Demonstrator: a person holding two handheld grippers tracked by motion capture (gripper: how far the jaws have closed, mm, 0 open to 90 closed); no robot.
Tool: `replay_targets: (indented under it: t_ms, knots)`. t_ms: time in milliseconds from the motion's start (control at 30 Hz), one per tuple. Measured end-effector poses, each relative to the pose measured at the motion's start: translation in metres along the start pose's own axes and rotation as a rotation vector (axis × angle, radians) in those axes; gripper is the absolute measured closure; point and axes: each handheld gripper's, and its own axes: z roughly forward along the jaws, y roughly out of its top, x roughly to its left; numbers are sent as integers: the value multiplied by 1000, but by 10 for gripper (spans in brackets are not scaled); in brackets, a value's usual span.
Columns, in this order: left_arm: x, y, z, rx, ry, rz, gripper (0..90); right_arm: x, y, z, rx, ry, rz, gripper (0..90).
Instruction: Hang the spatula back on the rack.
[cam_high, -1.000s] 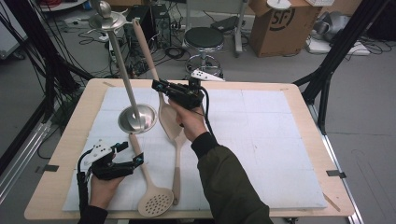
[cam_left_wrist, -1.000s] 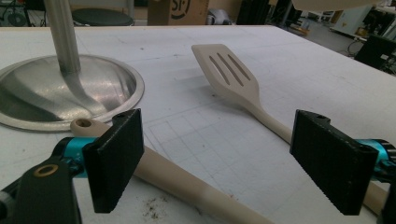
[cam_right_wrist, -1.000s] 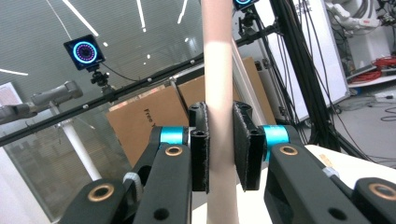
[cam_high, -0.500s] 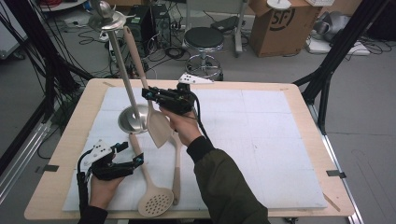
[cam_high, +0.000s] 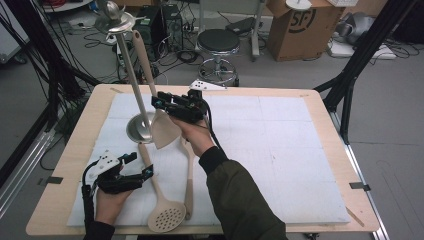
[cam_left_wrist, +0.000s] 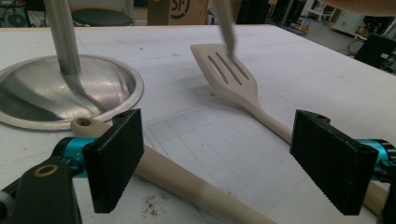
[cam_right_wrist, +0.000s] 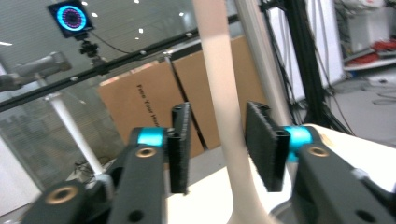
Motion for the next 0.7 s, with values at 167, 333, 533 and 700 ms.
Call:
replay_targets:
  t_ms: [167,333,533,700]
  knots:
    - [2,0,0,-8,3,0,182,-5,-1,-2,1,-24,27,510]
    - [5,0,0,-7,6,-1,182,0,6,-9,-15,-29,4,501]
    - [6,0,1,-12,14,-7,182,3,17,-23,-145,-65,14,511]
    - [5,0,1,-13,9,-11,182,-2,26,-36,-240,-94,44,496]
